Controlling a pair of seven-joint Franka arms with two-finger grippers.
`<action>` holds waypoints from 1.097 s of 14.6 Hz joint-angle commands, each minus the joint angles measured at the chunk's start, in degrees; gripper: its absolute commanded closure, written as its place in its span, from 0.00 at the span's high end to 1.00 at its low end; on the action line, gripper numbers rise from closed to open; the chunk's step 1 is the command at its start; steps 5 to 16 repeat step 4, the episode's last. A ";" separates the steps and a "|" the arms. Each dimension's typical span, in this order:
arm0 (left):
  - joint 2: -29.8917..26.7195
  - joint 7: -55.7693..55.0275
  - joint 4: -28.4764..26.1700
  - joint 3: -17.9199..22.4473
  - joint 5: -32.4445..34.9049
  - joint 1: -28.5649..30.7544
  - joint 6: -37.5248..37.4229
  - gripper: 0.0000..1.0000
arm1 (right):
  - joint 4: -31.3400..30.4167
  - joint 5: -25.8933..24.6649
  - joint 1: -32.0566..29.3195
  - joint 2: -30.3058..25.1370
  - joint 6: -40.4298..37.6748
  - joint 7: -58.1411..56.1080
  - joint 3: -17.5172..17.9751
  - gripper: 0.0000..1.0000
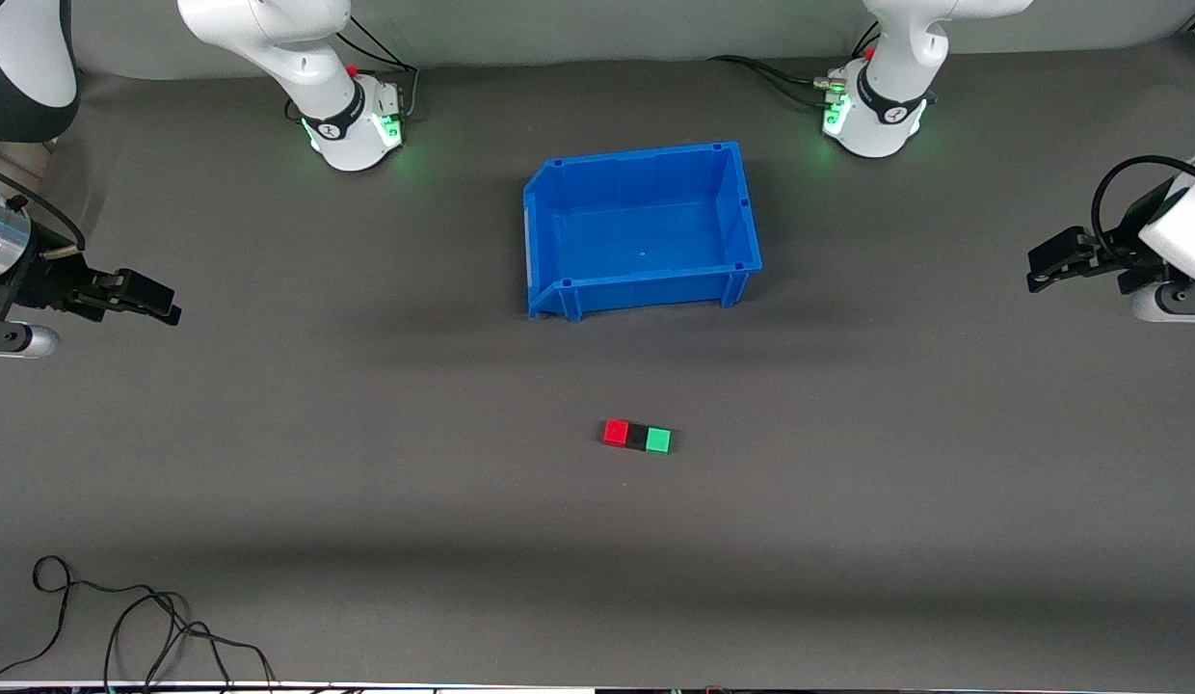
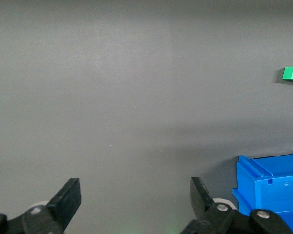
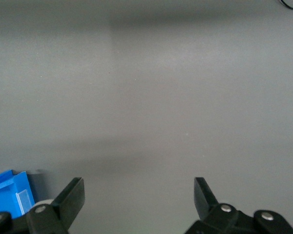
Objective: Attach green and red cubes to black cube
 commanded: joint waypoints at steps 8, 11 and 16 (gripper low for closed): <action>-0.76 0.30 0.13 0.35 0.56 -0.61 -0.48 1.00 | 0.74 -1.02 -0.26 0.16 -0.34 -0.62 0.48 0.99; -0.76 0.30 0.13 0.35 0.56 -0.61 -0.48 1.00 | 0.74 -1.02 -0.26 0.16 -0.34 -0.62 0.48 0.99; -0.76 0.30 0.13 0.35 0.56 -0.61 -0.48 1.00 | 0.74 -1.02 -0.26 0.16 -0.34 -0.62 0.48 0.99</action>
